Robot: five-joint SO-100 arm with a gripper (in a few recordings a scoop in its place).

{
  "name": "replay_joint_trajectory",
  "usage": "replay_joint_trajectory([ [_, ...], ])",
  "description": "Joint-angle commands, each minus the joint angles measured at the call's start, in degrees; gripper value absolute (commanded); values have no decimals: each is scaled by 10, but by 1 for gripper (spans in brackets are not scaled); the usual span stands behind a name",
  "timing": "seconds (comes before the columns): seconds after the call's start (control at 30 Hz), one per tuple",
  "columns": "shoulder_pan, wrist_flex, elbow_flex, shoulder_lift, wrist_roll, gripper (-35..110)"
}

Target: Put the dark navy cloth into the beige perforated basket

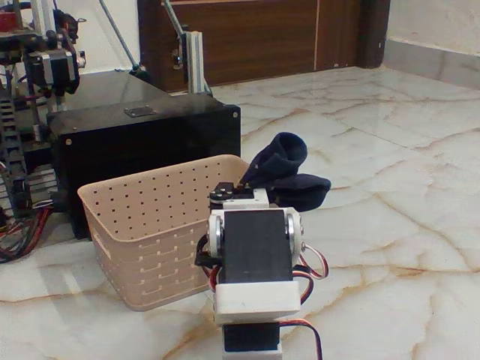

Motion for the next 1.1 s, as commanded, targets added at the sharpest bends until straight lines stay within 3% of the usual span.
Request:
replay_joint_trajectory([
  [0.0,20,-2,-2,11,23,0],
  [0.53,13,4,-25,11,21,0],
  [0.83,-20,178,-265,-22,66,0],
  [1.07,-60,300,-555,-185,126,0],
])
